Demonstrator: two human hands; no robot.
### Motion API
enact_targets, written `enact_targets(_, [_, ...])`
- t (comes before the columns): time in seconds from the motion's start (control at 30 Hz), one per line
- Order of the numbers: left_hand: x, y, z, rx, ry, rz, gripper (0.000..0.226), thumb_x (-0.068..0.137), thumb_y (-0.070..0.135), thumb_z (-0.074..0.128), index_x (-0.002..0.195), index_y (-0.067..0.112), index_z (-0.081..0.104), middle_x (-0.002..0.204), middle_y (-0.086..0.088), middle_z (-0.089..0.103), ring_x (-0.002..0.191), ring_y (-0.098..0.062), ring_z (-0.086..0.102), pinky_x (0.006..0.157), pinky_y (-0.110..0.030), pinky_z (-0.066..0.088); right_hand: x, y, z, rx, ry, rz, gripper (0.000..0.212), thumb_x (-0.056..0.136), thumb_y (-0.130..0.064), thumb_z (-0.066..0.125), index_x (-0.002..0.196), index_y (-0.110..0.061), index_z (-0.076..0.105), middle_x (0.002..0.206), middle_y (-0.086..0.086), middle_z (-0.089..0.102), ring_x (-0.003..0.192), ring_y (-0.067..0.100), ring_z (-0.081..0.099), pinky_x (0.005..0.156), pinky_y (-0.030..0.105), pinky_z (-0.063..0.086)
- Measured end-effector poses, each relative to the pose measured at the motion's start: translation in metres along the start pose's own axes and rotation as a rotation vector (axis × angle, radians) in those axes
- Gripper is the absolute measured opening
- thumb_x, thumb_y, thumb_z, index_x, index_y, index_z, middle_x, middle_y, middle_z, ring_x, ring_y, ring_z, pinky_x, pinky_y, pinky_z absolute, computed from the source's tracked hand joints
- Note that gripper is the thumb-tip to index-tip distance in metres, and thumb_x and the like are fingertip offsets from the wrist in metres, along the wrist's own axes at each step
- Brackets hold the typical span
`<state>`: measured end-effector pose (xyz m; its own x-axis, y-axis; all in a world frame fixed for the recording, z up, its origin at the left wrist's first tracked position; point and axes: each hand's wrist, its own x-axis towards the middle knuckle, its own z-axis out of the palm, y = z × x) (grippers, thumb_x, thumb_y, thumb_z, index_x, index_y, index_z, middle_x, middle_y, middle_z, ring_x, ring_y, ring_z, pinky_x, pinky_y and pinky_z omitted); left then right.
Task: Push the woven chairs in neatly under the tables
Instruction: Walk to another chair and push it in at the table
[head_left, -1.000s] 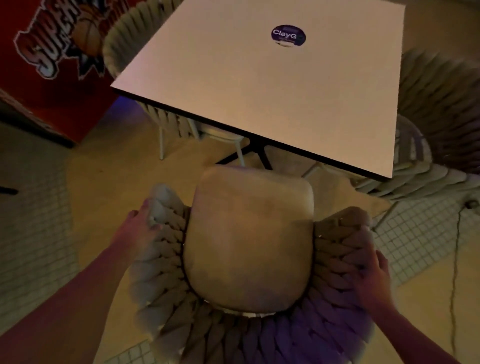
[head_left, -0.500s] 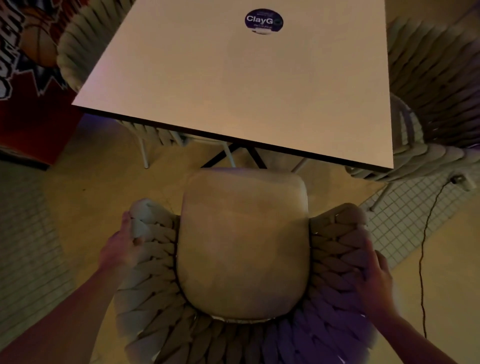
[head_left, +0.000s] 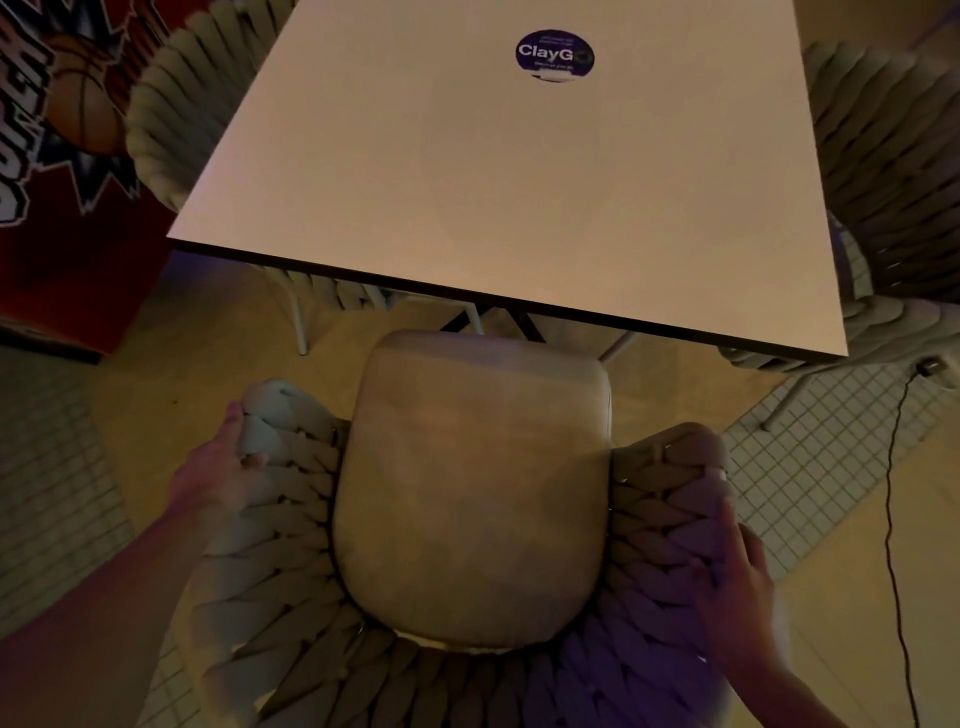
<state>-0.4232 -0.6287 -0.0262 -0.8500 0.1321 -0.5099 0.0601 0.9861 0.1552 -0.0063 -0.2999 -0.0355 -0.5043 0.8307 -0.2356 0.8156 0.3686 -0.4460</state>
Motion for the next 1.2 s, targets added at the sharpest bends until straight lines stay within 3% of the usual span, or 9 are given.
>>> enact_targets(0.13, [0.015, 0.002, -0.008, 0.028, 0.018, 0.026, 0.076, 0.093, 0.038, 0.050, 0.152, 0.036, 0.003, 0.132, -0.023, 0.054, 0.112, -0.042, 0.056, 0.087, -0.043, 0.047, 0.004, -0.014, 0.005, 0.001, 0.018, 0.027, 0.100, 0.080, -0.009, 0.066, 0.149, -0.050, 0.007, 0.126, 0.002, 0.049, 0.077, 0.025, 0.056, 0.056, 0.035, 0.046])
enact_targets(0.47, [0.026, 0.014, -0.018, -0.015, 0.029, 0.049, 0.076, 0.093, 0.036, 0.053, 0.152, 0.035, 0.007, 0.124, -0.026, 0.058, 0.103, -0.042, 0.060, 0.081, -0.043, 0.050, 0.013, -0.026, 0.006, 0.013, 0.041, 0.053, 0.090, 0.079, -0.003, 0.065, 0.153, -0.029, 0.021, 0.122, 0.013, 0.052, 0.084, 0.035, 0.060, 0.060, 0.043, 0.051])
enact_targets(0.7, [0.033, 0.018, -0.021, -0.004, 0.032, 0.067, 0.075, 0.093, 0.035, 0.052, 0.152, 0.035, 0.006, 0.131, -0.025, 0.055, 0.109, -0.044, 0.058, 0.084, -0.045, 0.050, 0.017, -0.027, 0.009, -0.033, 0.055, 0.043, 0.090, 0.081, -0.006, 0.065, 0.153, -0.030, 0.018, 0.127, 0.010, 0.051, 0.079, 0.026, 0.055, 0.055, 0.036, 0.046])
enact_targets(0.97, [0.033, 0.021, -0.021, 0.000, 0.029, 0.076, 0.074, 0.093, 0.036, 0.052, 0.152, 0.035, 0.006, 0.136, -0.024, 0.052, 0.115, -0.043, 0.055, 0.087, -0.043, 0.047, 0.011, -0.026, 0.010, -0.061, 0.053, 0.070, 0.089, 0.083, -0.008, 0.063, 0.154, -0.030, 0.016, 0.128, 0.010, 0.050, 0.084, 0.032, 0.060, 0.054, 0.031, 0.042])
enact_targets(1.2, [0.032, 0.018, -0.019, 0.023, 0.052, 0.064, 0.075, 0.093, 0.034, 0.053, 0.153, 0.032, 0.007, 0.128, -0.027, 0.056, 0.110, -0.044, 0.057, 0.083, -0.044, 0.047, 0.012, -0.031, 0.008, -0.072, 0.015, 0.093, 0.089, 0.083, -0.011, 0.062, 0.154, -0.031, 0.012, 0.130, 0.012, 0.048, 0.088, 0.037, 0.061, 0.060, 0.038, 0.048])
